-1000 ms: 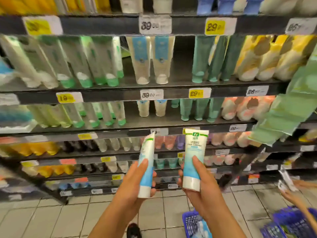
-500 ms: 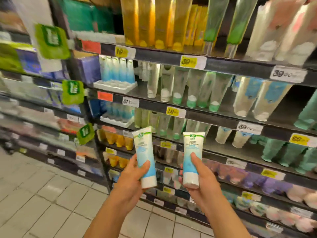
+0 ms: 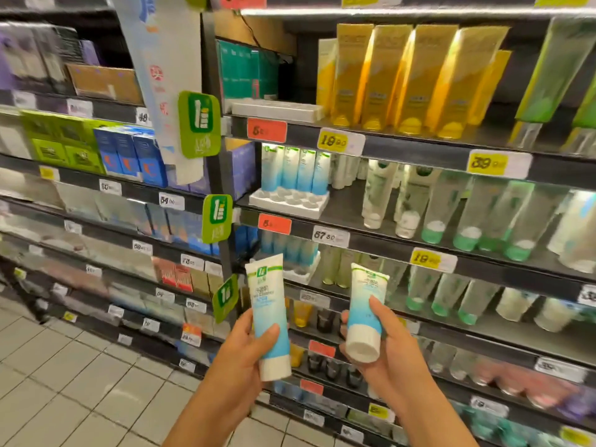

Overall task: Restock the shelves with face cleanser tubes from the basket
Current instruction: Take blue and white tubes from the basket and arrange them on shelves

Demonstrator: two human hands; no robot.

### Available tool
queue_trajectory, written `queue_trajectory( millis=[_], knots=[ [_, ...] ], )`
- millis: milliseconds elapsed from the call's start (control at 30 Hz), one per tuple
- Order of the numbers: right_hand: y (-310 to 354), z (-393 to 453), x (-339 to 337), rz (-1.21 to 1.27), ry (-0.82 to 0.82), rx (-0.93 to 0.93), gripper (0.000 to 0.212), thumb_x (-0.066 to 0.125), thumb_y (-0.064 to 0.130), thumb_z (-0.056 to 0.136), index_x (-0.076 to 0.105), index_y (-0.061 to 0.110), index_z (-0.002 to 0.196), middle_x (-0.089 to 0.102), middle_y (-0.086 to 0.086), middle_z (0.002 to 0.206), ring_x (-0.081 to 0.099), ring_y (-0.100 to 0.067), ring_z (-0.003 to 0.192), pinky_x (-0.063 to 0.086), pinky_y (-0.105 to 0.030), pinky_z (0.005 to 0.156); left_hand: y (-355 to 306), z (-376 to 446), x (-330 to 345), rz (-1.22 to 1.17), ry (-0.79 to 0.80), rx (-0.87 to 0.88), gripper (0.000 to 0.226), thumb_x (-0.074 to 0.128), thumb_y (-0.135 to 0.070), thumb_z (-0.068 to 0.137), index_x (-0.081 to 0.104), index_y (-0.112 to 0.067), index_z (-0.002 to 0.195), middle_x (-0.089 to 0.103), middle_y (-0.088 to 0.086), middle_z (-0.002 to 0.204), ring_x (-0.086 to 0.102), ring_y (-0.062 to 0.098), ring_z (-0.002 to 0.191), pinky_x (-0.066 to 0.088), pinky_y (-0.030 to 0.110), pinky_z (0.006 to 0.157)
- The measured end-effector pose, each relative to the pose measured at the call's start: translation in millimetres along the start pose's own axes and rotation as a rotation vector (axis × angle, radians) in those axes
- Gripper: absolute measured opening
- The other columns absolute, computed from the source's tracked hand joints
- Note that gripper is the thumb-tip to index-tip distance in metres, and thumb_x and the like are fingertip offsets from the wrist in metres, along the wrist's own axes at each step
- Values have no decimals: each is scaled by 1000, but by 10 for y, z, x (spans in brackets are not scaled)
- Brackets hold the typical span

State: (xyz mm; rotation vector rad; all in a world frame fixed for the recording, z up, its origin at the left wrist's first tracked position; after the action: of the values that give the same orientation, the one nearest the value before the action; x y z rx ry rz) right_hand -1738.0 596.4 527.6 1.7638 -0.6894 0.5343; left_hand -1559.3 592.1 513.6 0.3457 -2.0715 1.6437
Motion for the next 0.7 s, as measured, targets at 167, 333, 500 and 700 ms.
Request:
queue_trajectory(
  millis=[167, 333, 500, 700],
  knots=[
    [80, 450, 185, -82, 34, -1, 27, 56, 27, 82, 57, 14, 106, 66, -4, 64, 60, -15, 54, 51, -27, 47, -133, 328, -134, -25, -12, 19, 49, 62, -11, 68, 55, -21, 115, 72, 5, 86, 66, 17, 72, 54, 29, 54],
    [347, 1072, 517, -173, 170, -84, 42, 51, 14, 85, 49, 6, 126, 65, -12, 103, 63, -20, 84, 55, -33, 71, -357, 763, -129, 28, -40, 89, 48, 61, -8, 69, 53, -20, 116, 73, 5, 82, 68, 14, 69, 55, 27, 55],
    [656, 1751, 843, -240, 233, -45, 21, 53, 12, 86, 59, 6, 105, 71, -7, 78, 69, -15, 66, 57, -27, 56, -680, 1197, -101, 75, -101, 150, 56, 63, -8, 67, 51, -20, 120, 72, 5, 82, 68, 18, 66, 54, 29, 54],
    [906, 2406, 1159, -412, 271, -110, 26, 52, 10, 90, 58, 8, 116, 69, -11, 108, 65, -27, 97, 55, -41, 83, -854, 1590, -85, 85, -181, 210, 61, 65, -9, 64, 50, -24, 121, 73, 4, 89, 68, 16, 74, 55, 29, 61]
  ],
)
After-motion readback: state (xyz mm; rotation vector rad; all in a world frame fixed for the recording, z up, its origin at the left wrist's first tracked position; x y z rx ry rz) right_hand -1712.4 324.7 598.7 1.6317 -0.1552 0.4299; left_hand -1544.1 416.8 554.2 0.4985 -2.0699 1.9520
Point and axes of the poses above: each hand's wrist, its own z-axis towards the middle knuckle, its own x-axis out of the palm, y = z × x, the point moved 6 cm from there along z, towards the middle knuckle
